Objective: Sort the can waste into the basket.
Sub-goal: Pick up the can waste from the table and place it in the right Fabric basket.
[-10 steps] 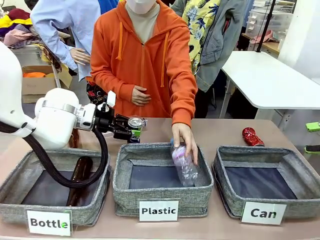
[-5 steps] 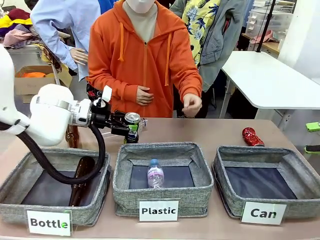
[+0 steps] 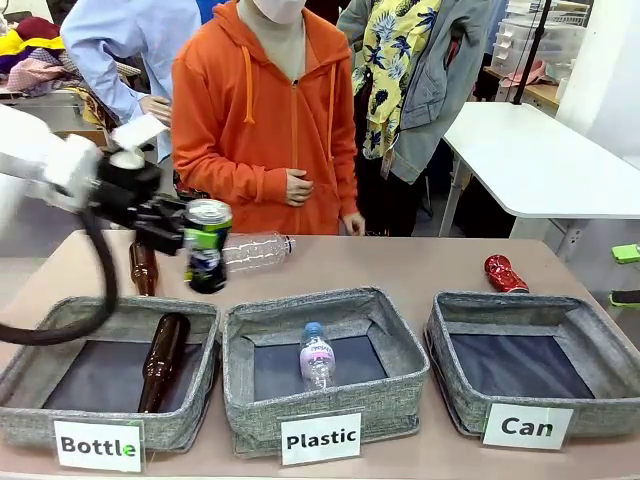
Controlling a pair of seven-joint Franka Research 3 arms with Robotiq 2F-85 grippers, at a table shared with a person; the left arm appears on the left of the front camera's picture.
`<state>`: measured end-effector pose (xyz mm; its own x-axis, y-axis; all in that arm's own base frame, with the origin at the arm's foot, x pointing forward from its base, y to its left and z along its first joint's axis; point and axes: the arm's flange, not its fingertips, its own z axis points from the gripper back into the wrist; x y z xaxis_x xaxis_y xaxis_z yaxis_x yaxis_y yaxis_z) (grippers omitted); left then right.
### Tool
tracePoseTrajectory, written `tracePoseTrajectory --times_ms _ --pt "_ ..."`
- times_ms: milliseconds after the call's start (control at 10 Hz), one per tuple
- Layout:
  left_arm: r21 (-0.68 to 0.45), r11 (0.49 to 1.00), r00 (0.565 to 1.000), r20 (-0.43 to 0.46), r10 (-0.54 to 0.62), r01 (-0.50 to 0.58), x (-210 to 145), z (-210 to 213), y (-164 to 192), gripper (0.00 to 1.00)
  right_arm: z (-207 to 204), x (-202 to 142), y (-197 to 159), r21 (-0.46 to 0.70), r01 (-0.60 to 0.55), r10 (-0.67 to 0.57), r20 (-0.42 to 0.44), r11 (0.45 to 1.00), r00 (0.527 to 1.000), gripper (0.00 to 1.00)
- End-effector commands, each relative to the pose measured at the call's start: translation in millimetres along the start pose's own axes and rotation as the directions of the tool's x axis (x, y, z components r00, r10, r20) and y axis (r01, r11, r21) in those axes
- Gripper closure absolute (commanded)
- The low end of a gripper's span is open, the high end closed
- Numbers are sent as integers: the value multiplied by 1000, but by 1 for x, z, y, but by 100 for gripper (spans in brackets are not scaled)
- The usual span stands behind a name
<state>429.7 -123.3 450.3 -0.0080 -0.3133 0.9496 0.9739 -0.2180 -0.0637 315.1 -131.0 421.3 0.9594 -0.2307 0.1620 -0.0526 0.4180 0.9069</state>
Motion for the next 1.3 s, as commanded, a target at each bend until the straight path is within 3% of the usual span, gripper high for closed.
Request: tracePoseTrajectory --times_ms 0,200,300,600,700,800,900,1100,1200 --pt "71 994 995 -67 -74 79 19 17 -59 100 0 1 0 18 -26 26 10 999 1000 0" --pt "110 983 989 -27 -145 147 10 20 -83 100 0 1 0 18 -26 26 10 999 1000 0" --pt "43 996 996 -52 -78 81 26 23 -62 100 0 1 0 18 -26 26 10 999 1000 0" --pt "43 996 996 -52 -78 81 26 23 -62 100 0 1 0 18 -26 26 10 999 1000 0" --pt "56 994 994 -55 -92 95 21 22 -72 61 0 1 0 18 -26 26 10 999 1000 0" --pt "133 988 997 -25 -77 79 31 -3 -66 61 0 1 0 18 -26 26 10 999 1000 0" --pt "133 987 996 -27 -85 88 50 -34 -54 61 0 1 0 18 -26 26 10 999 1000 0" --pt "-5 992 990 -69 -127 127 84 -115 -24 61 0 0 0 0 0 0 0 1000 1000 0" --pt "-71 978 976 -77 -202 197 102 -167 2 61 50 -10 7 -85 -1 2 13 996 1000 0"
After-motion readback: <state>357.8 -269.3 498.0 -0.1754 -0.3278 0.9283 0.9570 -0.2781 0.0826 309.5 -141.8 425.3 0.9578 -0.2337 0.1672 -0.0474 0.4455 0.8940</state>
